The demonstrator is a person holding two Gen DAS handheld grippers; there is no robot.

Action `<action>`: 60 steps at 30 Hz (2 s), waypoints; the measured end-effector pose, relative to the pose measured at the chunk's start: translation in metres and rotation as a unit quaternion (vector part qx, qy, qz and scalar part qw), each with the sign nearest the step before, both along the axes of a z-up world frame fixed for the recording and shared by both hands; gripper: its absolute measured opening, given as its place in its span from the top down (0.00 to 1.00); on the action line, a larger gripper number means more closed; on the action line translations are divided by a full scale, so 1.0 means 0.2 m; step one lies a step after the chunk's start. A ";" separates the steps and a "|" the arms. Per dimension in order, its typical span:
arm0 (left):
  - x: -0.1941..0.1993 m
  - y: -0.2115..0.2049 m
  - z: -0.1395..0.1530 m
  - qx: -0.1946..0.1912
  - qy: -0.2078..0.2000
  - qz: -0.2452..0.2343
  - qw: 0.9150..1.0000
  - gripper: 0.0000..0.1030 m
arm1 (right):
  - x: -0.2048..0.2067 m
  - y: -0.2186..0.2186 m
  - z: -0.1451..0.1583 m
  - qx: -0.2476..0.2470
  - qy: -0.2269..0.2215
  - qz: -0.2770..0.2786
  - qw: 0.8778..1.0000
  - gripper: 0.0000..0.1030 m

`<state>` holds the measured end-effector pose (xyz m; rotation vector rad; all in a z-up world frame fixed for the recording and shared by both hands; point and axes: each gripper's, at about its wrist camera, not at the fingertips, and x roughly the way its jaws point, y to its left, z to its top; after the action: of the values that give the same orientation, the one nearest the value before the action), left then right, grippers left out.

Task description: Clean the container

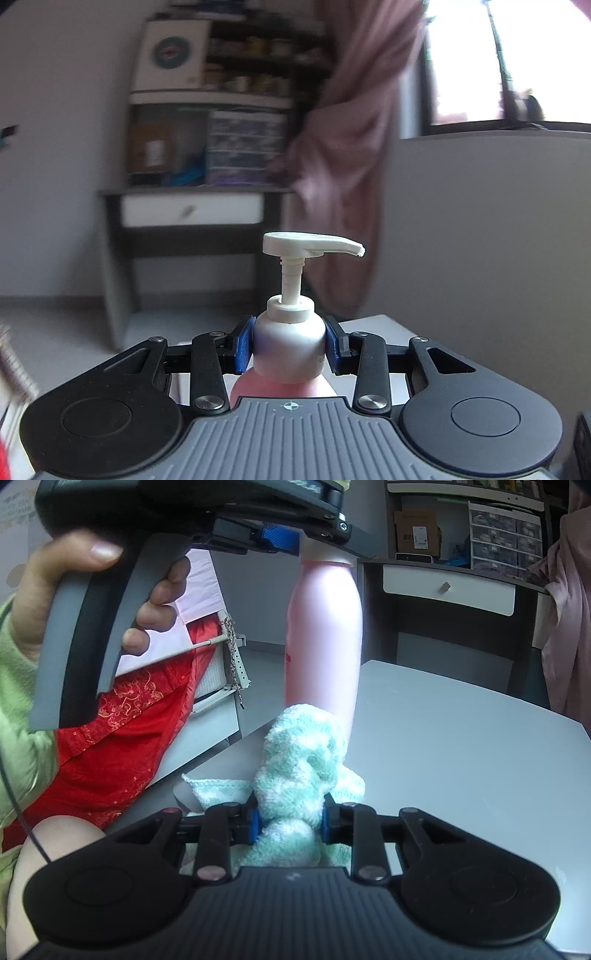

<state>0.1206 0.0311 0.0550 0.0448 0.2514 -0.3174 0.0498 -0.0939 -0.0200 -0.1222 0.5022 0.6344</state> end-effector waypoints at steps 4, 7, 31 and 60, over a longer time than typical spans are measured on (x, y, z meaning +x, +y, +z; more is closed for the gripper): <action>-0.08 -0.04 0.07 0.004 0.009 0.058 0.998 0.62 | -0.01 -0.01 0.00 0.007 0.000 -0.002 1.000 0.73; -0.09 -0.09 0.14 0.004 0.012 0.092 0.996 0.62 | -0.01 -0.03 -0.01 0.015 0.003 -0.001 1.000 0.73; -0.22 -0.20 0.30 -0.003 0.024 0.227 0.973 0.58 | -0.07 -0.12 -0.02 0.033 0.004 0.002 0.999 0.73; -0.02 0.23 0.09 -0.013 -0.031 -0.070 0.997 0.36 | -0.08 -0.06 -0.03 0.021 0.008 0.016 1.000 0.73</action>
<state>0.1163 0.0772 0.0723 0.0462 0.1830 -0.4573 0.0344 -0.1069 -0.0268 -0.0860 0.5038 0.6782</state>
